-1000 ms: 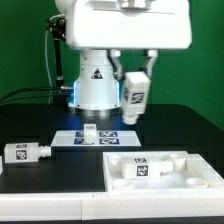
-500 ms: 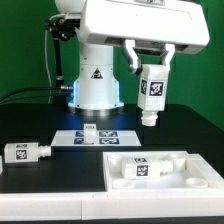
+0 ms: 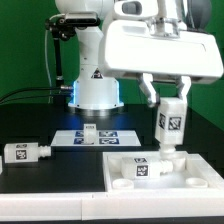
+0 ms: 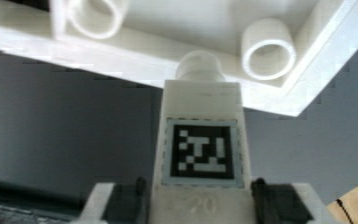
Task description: Assemble one leg
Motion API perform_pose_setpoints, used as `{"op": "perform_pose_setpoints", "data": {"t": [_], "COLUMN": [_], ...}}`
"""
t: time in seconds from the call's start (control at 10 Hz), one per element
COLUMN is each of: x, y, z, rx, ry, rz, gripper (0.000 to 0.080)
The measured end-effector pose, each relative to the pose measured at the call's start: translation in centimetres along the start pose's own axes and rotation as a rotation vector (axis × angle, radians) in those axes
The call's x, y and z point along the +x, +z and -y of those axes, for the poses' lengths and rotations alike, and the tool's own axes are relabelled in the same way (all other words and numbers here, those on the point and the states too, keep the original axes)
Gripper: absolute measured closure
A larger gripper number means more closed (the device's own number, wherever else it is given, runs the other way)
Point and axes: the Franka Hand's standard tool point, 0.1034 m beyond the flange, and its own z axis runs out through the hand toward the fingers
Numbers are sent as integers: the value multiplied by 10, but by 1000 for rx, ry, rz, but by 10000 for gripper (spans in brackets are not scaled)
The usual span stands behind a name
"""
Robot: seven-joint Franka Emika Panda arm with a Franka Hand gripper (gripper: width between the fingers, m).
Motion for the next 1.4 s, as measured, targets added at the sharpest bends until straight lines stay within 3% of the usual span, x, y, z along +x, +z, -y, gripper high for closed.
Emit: {"op": "perform_pose_setpoints", "data": {"t": [0.1, 0.2, 0.3, 0.5, 0.7, 1.0, 1.4], "x": [8, 16, 21, 16, 14, 1, 0], "y": [13, 16, 5, 8, 11, 29, 31], "z": [11, 25, 33, 27, 31, 35, 34], "rx": [9, 24, 25, 12, 10, 4, 2], "ry": [5, 36, 21, 12, 5, -5, -5], "rz": [-3, 20, 39, 40, 23, 25, 23], "gripper": [515, 515, 515, 515, 515, 515, 515]}}
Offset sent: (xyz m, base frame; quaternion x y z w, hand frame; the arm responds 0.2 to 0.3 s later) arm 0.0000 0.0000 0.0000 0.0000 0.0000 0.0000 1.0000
